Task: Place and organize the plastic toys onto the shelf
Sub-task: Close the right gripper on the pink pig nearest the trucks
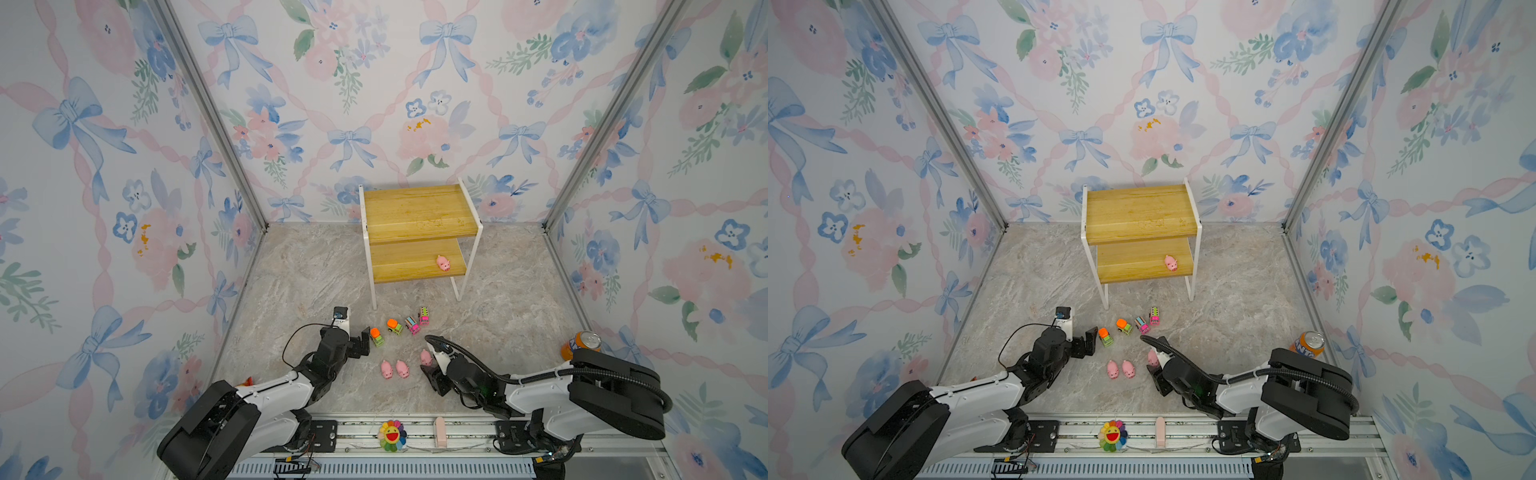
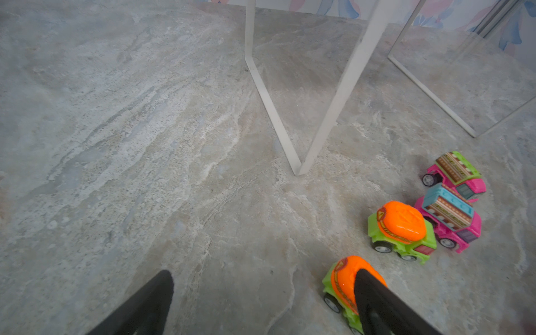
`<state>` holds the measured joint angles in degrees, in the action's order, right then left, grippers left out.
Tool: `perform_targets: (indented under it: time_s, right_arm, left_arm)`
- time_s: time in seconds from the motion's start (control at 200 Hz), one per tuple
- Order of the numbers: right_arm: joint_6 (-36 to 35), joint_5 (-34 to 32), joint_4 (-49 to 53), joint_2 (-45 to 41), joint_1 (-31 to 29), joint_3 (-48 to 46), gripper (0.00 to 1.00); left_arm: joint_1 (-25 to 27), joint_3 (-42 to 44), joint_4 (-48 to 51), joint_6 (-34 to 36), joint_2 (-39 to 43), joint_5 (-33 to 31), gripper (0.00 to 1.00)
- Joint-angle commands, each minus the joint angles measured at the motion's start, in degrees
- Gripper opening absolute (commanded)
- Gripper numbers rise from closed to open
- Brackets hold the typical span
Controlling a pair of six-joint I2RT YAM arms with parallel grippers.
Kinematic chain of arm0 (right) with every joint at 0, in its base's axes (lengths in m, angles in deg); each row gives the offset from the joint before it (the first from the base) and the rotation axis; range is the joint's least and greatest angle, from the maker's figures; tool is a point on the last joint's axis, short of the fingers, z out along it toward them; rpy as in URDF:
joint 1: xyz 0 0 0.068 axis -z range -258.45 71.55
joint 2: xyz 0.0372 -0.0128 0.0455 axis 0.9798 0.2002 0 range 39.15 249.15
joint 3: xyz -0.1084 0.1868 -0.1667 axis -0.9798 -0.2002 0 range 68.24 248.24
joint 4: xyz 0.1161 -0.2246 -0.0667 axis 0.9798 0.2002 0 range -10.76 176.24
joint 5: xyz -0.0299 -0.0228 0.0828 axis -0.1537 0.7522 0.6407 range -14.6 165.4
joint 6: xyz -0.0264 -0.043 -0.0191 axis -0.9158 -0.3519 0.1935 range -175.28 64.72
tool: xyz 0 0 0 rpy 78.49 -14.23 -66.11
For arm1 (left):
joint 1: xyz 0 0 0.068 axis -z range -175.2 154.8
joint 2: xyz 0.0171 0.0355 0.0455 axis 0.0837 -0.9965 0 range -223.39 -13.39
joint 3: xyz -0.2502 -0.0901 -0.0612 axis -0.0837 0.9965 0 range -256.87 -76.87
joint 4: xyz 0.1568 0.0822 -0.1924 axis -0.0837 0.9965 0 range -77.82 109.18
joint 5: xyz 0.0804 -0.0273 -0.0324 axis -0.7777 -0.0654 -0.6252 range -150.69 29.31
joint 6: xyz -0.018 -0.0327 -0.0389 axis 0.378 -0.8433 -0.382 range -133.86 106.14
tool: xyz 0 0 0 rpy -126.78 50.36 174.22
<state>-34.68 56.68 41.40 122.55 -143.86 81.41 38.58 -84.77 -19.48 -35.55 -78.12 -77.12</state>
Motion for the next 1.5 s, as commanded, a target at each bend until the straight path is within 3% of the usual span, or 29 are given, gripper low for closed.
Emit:
perform_targets:
  time_s: [0.0, 0.455, 0.805, 1.495]
  right_arm:
    - [0.94, -0.7, -0.21, 1.91, 0.27, 0.94, 0.54]
    - [0.67, 2.92, -5.22, 4.88, 3.47, -0.86, 0.33]
    - [-0.43, 5.5, -7.06, 6.11, 4.15, -1.03, 0.27]
    - [-4.86, 7.79, 10.13, -13.97, 7.04, 1.93, 0.24]
  left_arm:
    - [0.3, -0.33, -0.24, -0.81, -0.58, 0.04, 0.98]
    - [0.27, -0.43, -0.24, -0.8, -0.78, -0.01, 0.98]
    - [0.23, -0.33, -0.24, -0.81, -0.68, -0.06, 0.98]
    - [0.25, -0.37, -0.24, -0.81, -0.92, -0.11, 0.98]
